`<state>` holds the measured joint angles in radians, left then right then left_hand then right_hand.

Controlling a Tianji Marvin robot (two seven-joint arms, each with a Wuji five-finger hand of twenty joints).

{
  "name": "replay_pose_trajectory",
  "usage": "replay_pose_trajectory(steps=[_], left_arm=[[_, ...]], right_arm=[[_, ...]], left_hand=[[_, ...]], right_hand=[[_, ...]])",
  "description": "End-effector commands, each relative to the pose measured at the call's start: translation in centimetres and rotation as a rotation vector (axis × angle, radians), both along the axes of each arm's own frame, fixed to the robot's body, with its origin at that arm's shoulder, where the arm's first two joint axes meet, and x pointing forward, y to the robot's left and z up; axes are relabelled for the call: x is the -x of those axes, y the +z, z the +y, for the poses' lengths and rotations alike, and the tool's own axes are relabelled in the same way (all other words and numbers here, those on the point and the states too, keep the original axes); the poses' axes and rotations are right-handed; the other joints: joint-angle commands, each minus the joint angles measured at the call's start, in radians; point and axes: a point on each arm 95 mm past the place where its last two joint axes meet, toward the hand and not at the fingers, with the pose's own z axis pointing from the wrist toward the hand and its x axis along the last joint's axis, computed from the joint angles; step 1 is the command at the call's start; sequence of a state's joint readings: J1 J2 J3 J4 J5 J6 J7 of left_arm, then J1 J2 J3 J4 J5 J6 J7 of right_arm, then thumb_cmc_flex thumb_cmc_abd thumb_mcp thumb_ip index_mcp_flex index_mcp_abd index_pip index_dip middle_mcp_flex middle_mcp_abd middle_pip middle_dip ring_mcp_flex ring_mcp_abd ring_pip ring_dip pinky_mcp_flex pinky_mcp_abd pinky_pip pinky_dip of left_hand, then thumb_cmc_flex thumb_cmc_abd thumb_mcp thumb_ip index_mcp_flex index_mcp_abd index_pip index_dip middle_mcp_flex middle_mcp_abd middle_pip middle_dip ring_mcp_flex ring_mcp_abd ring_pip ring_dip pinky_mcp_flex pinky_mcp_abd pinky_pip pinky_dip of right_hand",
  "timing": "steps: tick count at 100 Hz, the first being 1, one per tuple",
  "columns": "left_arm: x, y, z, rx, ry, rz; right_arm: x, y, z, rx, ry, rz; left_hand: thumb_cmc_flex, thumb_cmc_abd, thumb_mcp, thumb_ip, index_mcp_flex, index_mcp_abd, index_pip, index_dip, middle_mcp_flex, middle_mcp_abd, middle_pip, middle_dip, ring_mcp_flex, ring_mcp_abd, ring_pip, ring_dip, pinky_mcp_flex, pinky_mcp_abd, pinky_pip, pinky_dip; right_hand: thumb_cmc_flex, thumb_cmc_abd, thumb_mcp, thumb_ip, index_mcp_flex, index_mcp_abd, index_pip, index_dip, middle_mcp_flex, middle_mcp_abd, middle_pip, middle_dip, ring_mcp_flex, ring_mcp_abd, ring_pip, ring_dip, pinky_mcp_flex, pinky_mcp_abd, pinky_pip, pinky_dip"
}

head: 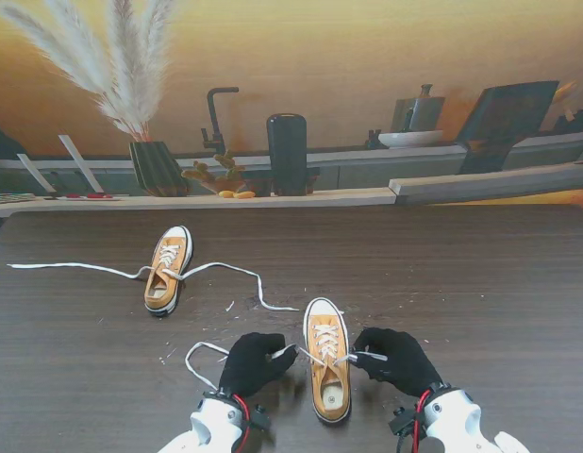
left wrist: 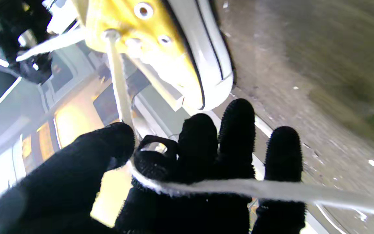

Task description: Tie the shoelaces into a bow on the shoes

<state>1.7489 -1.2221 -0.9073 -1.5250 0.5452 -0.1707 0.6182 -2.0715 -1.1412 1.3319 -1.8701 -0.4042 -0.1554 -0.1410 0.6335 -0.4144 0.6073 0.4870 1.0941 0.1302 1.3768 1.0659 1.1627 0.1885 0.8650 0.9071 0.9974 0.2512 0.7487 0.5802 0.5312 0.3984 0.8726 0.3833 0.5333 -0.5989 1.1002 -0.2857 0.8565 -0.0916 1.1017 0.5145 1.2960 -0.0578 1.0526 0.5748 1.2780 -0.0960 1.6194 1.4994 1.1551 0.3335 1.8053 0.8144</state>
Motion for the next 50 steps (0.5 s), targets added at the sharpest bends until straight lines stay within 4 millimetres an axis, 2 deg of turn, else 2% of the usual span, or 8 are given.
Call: replay_pose_trajectory(steps=[1,7,25,30,39,43,47,50], left_arm=[[0.4,0.2,-0.4,0.029,-0.018,0.031],[0.5,0.5,-0.4,0.094,-0.027,0.065],[0.9,1.0,-0.4,0.225,-0.043,0.137],[0.9,1.3,-0.2,0.232,-0.039,0.144],[1.1,1.7,0.3,0.217,-0.044,0.184],[1.0,1.8,0.4,0.220,-0.026,0.170],[0.9,2.0,0.7,0.194,-0.008,0.155],[0.9,2.2,0.9,0.163,0.007,0.136]], right_arm=[[0.2,0.1,0.1,0.002,0.019,0.004],[0.2,0.1,0.2,0.003,0.021,0.002],[0.4,0.2,0.3,-0.005,0.027,-0.002],[0.5,0.3,0.4,-0.010,0.032,-0.002],[0.6,0.4,0.4,-0.020,0.042,-0.005],[0.7,0.5,0.4,-0.019,0.045,-0.007],[0.8,0.6,0.4,-0.019,0.046,-0.012],[0.9,0.7,0.4,-0.018,0.047,-0.015]], left_hand=[[-0.038,-0.021,0.035,-0.017,0.039,0.114,0.048,0.016,0.049,-0.005,0.036,0.024,0.060,-0.003,0.037,0.025,0.036,0.064,0.027,-0.020],[-0.023,-0.024,0.031,-0.033,0.042,0.132,0.058,0.018,0.066,0.006,0.049,0.030,0.077,0.005,0.059,0.032,0.043,0.086,0.009,-0.043],[-0.006,-0.052,0.039,-0.050,0.051,0.186,0.094,0.021,0.110,0.023,0.112,0.048,0.172,0.001,0.155,0.041,0.138,0.158,0.065,-0.055],[-0.005,-0.046,0.033,-0.058,0.044,0.188,0.107,0.008,0.112,0.031,0.135,0.042,0.198,0.002,0.193,0.010,0.174,0.176,0.111,-0.087],[0.000,0.010,-0.045,-0.095,0.017,0.132,0.088,0.009,0.111,0.041,0.122,0.028,0.258,0.026,0.212,-0.011,0.245,0.215,0.194,-0.096],[0.007,0.027,-0.081,-0.114,0.013,0.103,0.062,0.012,0.116,0.049,0.120,0.015,0.271,0.035,0.304,-0.015,0.308,0.236,0.283,-0.125],[0.006,0.046,-0.119,-0.135,0.004,0.063,0.042,0.017,0.118,0.035,0.114,0.005,0.273,0.027,0.393,-0.025,0.378,0.224,0.381,-0.151],[0.001,0.058,-0.137,-0.145,-0.001,0.038,0.033,0.018,0.126,0.027,0.114,0.002,0.273,0.030,0.461,-0.016,0.420,0.207,0.490,-0.131]], right_hand=[[0.005,0.012,-0.013,-0.009,0.029,-0.053,-0.008,0.008,0.014,0.099,0.000,0.023,0.040,-0.182,0.044,-0.005,0.026,-0.020,0.208,0.002],[0.004,0.012,-0.013,-0.009,0.030,-0.055,-0.008,0.007,0.017,0.097,0.004,0.025,0.040,-0.192,0.049,-0.004,0.027,-0.026,0.213,0.003],[0.002,0.008,-0.010,-0.010,0.032,-0.053,-0.009,0.005,0.030,0.095,0.014,0.028,0.041,-0.213,0.060,-0.001,0.028,-0.035,0.221,0.003],[0.003,0.005,-0.007,-0.009,0.035,-0.052,-0.011,0.002,0.044,0.095,0.029,0.034,0.041,-0.226,0.068,0.002,0.028,-0.038,0.223,0.002],[0.001,-0.001,-0.004,-0.010,0.041,-0.048,-0.014,-0.006,0.067,0.091,0.060,0.042,0.042,-0.238,0.075,0.003,0.028,-0.039,0.224,0.001],[-0.001,-0.005,-0.002,-0.010,0.045,-0.050,-0.017,-0.011,0.076,0.087,0.075,0.046,0.043,-0.247,0.078,0.003,0.028,-0.041,0.223,-0.001],[-0.002,-0.011,0.000,-0.010,0.049,-0.050,-0.020,-0.017,0.084,0.084,0.086,0.048,0.043,-0.254,0.082,0.003,0.029,-0.044,0.225,-0.001],[-0.003,-0.014,0.002,-0.010,0.052,-0.053,-0.022,-0.022,0.088,0.081,0.093,0.049,0.043,-0.258,0.085,0.003,0.029,-0.046,0.229,0.000]])
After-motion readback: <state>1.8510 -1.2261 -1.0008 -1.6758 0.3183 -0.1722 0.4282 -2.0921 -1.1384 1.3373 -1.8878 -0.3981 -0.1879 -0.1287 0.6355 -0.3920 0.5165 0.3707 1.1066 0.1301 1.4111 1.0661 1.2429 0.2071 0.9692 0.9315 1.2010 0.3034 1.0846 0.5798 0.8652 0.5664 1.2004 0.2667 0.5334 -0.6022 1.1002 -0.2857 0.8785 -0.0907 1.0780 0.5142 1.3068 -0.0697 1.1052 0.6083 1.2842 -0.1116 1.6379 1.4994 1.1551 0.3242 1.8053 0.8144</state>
